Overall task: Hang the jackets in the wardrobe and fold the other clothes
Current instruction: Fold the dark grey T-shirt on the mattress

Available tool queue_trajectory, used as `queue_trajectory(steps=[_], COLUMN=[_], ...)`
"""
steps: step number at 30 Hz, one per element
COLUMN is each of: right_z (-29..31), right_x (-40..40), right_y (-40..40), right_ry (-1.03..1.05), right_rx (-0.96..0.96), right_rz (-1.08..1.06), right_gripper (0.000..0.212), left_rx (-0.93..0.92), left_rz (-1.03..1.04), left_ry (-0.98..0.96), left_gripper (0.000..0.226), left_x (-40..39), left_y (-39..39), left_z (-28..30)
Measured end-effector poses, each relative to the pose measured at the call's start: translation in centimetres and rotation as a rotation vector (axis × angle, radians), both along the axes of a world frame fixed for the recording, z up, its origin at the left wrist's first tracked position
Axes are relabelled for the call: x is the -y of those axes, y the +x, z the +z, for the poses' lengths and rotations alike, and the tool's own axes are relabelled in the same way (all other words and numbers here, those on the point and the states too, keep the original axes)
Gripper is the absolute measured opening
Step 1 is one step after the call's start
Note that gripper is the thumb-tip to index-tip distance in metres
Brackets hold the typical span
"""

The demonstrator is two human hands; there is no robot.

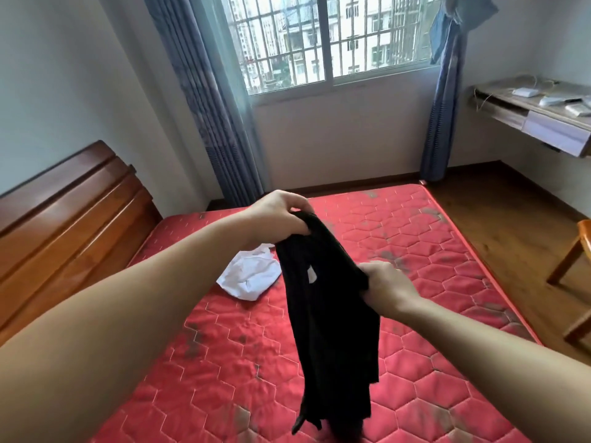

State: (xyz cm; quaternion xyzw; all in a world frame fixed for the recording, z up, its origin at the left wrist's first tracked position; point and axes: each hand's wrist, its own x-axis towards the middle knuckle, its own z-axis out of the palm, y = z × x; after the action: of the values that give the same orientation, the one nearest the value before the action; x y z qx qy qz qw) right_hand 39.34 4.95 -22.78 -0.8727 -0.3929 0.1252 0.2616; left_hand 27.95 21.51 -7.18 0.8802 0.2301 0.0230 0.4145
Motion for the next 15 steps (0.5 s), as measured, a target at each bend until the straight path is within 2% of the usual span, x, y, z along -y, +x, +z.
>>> queue_trajectory(steps=[3, 5, 7, 8, 10, 12, 15], right_z=[-0.4, 0.9, 3.0, 4.5, 7.2, 9.2, 10.2], right_x=[2.6, 4.1, 4.8, 4.8, 4.5, 4.0, 2.9], right_y=[2.5, 4.0, 6.1, 6.9, 8.4, 9.0, 8.1], right_ry=[-0.477, -0.677, -0.701, -0.653, -0.397, -0.05, 0.289], right_rx=[0.17, 0.061, -0.13, -0.181, -0.274, -0.484, -0.711], right_rz=[-0.019, -0.055, -0.125, -0.158, -0.265, -0.37, -0.472], right_gripper=[0.018, 0.024, 0.031, 0.032, 0.028, 0.023, 0.031], left_rx=[0.077, 0.068, -0.056, -0.148, -0.304, -0.344, -0.34], left_rz=[0.169, 0.229, 0.226, 0.202, 0.128, 0.079, 0.068], left_ry=[0.041, 0.09, 0.166, 0.196, 0.202, 0.217, 0.23], left_gripper=[0.027, 0.027, 0.029, 0.032, 0.045, 0.052, 0.04], left_x=[-3.0, -4.5, -5.3, -5.4, -5.2, -4.9, -4.5], left_y=[-1.5, -2.5, -3.3, -3.6, -3.8, -3.6, -3.2], left_z=[0.0, -0.3, -1.1, -1.5, -2.3, -3.2, -4.7])
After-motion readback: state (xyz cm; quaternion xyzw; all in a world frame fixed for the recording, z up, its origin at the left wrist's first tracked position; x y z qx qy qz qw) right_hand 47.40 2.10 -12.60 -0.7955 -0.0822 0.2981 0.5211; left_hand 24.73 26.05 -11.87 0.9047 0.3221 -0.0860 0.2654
